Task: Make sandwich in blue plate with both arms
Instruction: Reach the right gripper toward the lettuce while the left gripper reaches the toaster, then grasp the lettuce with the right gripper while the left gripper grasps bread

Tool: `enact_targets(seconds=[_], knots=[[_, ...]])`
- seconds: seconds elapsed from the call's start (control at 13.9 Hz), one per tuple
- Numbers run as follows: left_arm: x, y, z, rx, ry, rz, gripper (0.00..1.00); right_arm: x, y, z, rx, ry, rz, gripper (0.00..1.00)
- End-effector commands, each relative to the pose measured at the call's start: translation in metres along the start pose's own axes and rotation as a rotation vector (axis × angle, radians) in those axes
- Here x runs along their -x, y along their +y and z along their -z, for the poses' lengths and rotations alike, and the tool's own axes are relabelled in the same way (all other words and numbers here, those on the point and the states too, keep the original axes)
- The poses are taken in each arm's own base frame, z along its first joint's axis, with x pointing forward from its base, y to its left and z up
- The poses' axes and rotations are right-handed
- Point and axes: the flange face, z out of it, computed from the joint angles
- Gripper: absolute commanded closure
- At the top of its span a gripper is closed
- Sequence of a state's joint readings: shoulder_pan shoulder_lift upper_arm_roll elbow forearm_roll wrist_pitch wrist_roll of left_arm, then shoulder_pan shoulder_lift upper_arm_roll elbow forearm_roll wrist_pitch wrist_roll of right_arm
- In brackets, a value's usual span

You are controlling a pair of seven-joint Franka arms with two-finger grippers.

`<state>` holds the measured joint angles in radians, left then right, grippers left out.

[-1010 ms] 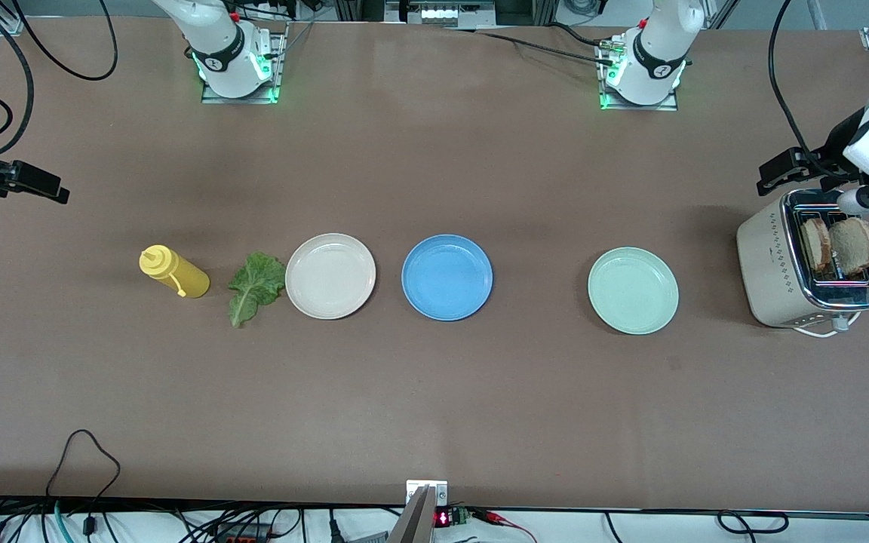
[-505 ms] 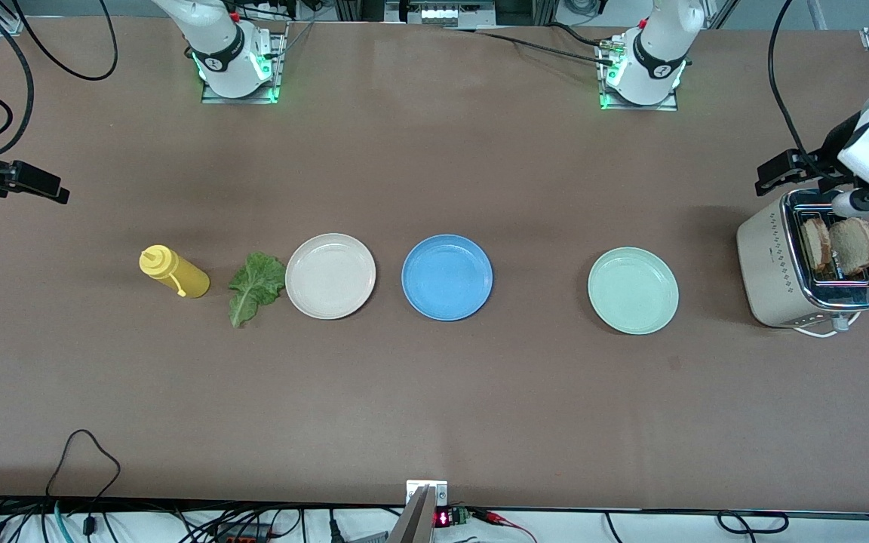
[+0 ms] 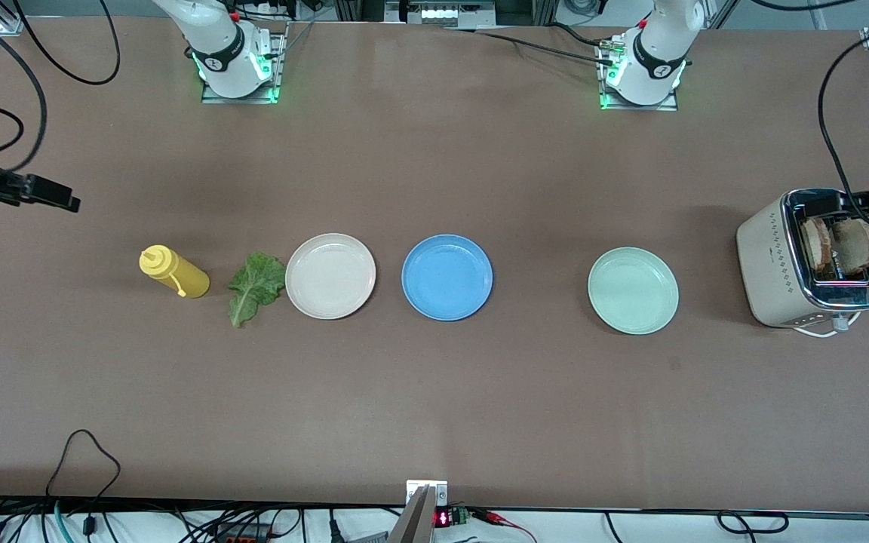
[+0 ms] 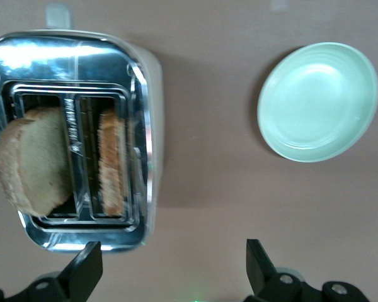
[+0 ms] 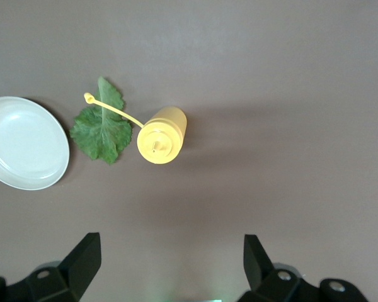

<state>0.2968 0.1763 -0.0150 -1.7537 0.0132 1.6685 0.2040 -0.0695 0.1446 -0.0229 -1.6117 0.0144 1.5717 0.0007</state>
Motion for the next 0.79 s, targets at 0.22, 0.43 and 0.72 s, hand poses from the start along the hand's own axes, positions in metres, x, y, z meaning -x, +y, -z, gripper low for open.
enact_targets(seconds=[0.22,0.43,0.72], knots=[[-0.025,-0.037,-0.039,-0.031,-0.016,-0.057,0.00,-0.041,-0.073,-0.070,0.018,-0.059,0.091,0.00],[-0.030,-0.050,-0.061,-0.012,-0.050,-0.047,0.12,-0.051,-0.114,-0.094,0.043,-0.043,-0.005,0.00],[-0.033,-0.051,-0.075,-0.003,-0.076,-0.033,0.26,-0.062,-0.147,-0.137,0.045,-0.004,-0.045,0.00]])
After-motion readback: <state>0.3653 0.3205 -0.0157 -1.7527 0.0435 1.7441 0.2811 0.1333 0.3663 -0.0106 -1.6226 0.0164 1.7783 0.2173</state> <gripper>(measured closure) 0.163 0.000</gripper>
